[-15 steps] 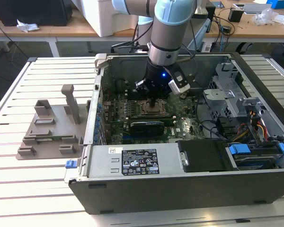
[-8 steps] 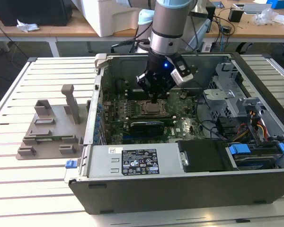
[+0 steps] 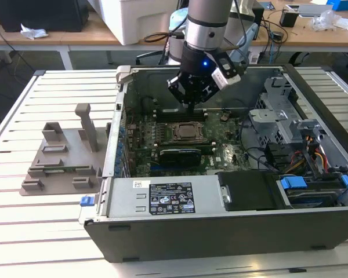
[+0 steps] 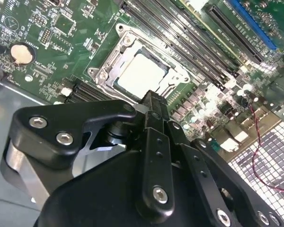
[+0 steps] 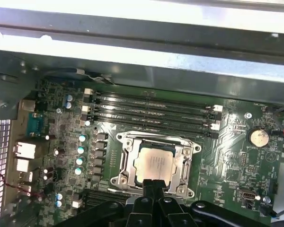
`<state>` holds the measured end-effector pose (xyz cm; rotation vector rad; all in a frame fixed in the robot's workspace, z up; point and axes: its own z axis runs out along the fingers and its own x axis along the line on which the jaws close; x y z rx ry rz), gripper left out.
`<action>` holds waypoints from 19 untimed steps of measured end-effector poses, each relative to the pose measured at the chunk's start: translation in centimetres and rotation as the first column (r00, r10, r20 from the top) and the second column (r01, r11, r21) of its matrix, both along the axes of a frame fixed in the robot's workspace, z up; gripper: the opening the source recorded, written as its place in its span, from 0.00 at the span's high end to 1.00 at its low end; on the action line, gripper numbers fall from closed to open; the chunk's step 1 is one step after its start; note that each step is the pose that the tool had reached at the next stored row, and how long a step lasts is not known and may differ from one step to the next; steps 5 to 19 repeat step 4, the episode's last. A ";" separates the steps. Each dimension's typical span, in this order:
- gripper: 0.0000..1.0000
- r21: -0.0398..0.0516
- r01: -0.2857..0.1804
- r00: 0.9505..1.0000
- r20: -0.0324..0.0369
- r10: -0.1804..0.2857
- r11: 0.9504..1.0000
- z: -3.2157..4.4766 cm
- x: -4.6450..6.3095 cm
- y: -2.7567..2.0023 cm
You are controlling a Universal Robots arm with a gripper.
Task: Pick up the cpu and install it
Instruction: 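Install the second cpu locking lever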
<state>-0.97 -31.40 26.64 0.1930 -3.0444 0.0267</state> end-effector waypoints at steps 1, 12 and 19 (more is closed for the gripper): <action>0.89 0.000 0.000 1.000 0.000 0.000 1.000 0.02 0.0 0.00; 0.89 0.000 0.000 1.000 0.000 0.000 1.000 0.03 0.0 0.00; 0.89 0.000 0.000 1.000 0.000 0.000 1.000 0.03 0.0 0.00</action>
